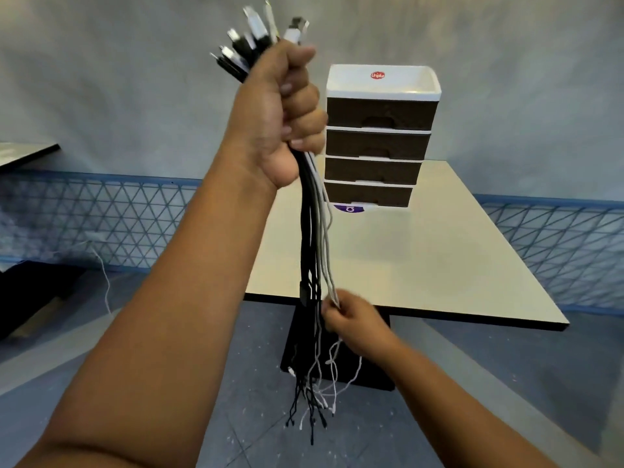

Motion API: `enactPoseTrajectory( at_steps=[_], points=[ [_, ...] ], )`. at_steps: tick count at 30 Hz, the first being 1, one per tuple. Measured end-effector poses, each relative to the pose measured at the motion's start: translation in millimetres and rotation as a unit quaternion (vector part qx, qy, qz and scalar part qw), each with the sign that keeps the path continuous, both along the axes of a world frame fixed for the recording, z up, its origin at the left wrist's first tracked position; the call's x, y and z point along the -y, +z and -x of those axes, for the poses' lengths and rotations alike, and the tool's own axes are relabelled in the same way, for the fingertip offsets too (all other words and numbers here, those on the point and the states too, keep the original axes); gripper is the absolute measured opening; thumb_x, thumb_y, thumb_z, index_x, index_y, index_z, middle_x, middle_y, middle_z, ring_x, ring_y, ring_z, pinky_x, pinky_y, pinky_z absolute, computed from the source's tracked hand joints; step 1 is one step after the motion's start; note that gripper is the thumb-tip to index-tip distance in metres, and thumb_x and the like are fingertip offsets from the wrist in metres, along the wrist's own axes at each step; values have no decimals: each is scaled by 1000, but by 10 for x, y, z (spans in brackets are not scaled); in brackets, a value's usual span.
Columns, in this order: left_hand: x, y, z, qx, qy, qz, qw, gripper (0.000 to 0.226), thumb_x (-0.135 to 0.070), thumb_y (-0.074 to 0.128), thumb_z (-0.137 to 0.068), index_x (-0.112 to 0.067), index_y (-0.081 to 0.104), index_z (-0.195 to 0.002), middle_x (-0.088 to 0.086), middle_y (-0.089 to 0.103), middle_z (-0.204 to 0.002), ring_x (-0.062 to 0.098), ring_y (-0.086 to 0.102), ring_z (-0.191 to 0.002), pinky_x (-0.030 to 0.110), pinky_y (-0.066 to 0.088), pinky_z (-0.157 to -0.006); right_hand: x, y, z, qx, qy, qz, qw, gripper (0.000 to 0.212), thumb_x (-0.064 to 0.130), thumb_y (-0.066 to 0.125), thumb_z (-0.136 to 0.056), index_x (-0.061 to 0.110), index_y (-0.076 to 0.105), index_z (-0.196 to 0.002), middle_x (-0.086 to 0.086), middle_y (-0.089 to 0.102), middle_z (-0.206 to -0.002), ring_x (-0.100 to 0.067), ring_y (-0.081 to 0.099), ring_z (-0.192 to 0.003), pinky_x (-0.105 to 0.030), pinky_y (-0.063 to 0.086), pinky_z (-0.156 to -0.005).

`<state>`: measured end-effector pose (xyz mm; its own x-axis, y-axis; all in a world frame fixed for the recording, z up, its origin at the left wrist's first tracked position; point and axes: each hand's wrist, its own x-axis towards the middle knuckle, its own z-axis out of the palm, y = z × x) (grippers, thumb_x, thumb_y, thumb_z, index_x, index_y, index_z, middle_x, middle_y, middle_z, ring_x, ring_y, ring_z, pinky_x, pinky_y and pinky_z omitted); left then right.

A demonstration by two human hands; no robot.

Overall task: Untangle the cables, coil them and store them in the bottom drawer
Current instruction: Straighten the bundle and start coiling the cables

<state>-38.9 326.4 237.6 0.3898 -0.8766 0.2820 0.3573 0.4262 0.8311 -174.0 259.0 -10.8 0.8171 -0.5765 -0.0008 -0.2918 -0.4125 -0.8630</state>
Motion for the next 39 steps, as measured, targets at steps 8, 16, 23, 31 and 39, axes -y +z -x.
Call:
enactPoseTrajectory(
  at_steps=[8, 16, 23, 31, 39],
  points=[
    [-41, 64, -133, -5, 19, -6, 1000, 46, -24, 46, -96, -23, 29, -53, -10, 22, -38, 6, 16, -33, 15, 18, -33, 191, 233, 353, 10, 46, 14, 999, 47, 40, 66, -80, 37, 51, -125, 14, 55, -131, 0, 48, -126, -34, 41, -110],
    [140, -22, 115, -70, 18, -60, 996, 48, -21, 49, -93, -24, 28, -50, -9, 18, -40, 7, 12, -34, 15, 13, -35, -261, 1244, -232, 291, 62, -120, 947, 12, 15, 68, -87, 17, 59, -93, -8, 66, -75, -26, 67, -70, -38, 56, -74],
    [-33, -58, -527, -278, 96, -15, 956, 47, -16, 46, -92, -23, 26, -50, -8, 17, -38, 7, 16, -29, 15, 14, -31, -344, 750, 4, 129, 131, -206, 961, 26, 27, 59, -96, 12, 46, -78, -5, 50, -52, -27, 62, -55, -53, 48, -77],
    [-208, -891, -1125, -482, 175, -86, 854, 51, -5, 47, -84, -16, 24, -40, -6, 22, -36, 11, 17, -27, 12, 17, -34, -468, 985, 167, 74, 193, -207, 956, 21, 22, 57, -97, 12, 46, -83, 2, 46, -57, -27, 66, -61, -30, 52, -67],
    [-183, -1616, -1126, -516, 206, -91, 827, 27, -19, 47, -97, -10, 49, -72, -1, 43, -50, 13, 42, -34, 17, 41, -39, -585, 1064, 50, 79, 131, -315, 937, 27, 32, 59, -88, 16, 41, -75, -2, 27, -57, -11, 25, -39, -23, 27, -42]
  ],
)
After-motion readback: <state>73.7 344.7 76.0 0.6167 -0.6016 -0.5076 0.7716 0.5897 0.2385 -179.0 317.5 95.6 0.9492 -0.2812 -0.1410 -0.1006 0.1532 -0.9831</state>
